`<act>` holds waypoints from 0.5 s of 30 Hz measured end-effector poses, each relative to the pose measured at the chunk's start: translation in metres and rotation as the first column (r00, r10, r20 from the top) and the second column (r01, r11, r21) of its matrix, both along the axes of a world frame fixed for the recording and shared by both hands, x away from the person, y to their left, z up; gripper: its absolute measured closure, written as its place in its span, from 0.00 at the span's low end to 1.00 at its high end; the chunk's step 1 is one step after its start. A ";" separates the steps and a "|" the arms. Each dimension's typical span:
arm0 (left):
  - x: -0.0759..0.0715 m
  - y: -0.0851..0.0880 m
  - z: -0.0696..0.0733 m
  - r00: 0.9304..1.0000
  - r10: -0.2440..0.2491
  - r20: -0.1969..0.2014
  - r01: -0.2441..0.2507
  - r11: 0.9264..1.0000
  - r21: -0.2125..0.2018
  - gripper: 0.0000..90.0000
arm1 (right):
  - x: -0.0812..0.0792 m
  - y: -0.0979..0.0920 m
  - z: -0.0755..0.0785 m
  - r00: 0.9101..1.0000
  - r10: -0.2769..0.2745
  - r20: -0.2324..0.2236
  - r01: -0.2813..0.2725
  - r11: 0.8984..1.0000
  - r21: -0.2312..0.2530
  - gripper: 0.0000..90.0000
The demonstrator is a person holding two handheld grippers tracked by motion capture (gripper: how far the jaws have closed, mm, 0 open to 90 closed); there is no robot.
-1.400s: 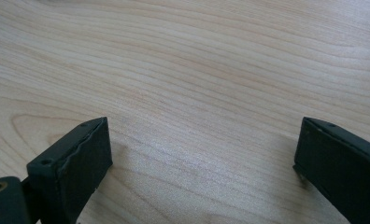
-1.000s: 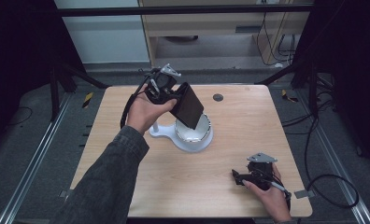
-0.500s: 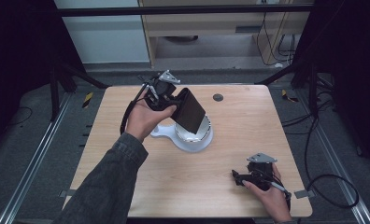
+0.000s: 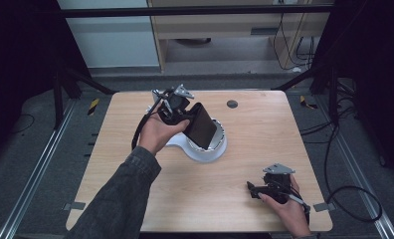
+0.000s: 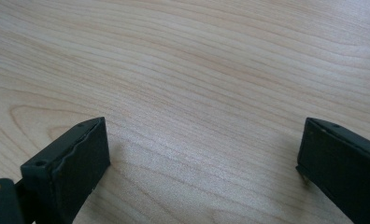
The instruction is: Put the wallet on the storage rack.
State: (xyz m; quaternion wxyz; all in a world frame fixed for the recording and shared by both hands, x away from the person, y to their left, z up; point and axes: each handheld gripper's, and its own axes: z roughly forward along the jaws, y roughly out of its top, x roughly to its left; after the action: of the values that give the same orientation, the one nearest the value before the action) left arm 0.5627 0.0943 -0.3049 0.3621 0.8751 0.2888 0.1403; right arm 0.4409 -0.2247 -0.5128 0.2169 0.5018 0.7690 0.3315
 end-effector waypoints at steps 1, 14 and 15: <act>0.001 -0.001 -0.003 1.000 -0.001 -0.003 0.001 1.000 -0.002 0.88 | 0.000 0.000 0.000 1.000 0.000 0.000 0.000 1.000 -0.001 0.03; 0.010 -0.011 -0.020 0.999 0.003 -0.040 -0.004 1.000 -0.020 0.88 | 0.000 0.000 0.000 1.000 0.003 0.004 -0.003 1.000 -0.004 0.02; 0.010 -0.011 -0.019 0.999 0.001 -0.038 -0.002 1.000 -0.020 0.88 | 0.000 0.000 0.000 1.000 0.004 0.004 -0.004 1.000 -0.004 0.02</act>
State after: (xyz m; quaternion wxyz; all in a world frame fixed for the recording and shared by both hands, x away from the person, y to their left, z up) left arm 0.5727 0.0829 -0.3243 0.3654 0.8737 0.2976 0.1210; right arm 0.4408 -0.2250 -0.5131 0.2186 0.4993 0.7701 0.3314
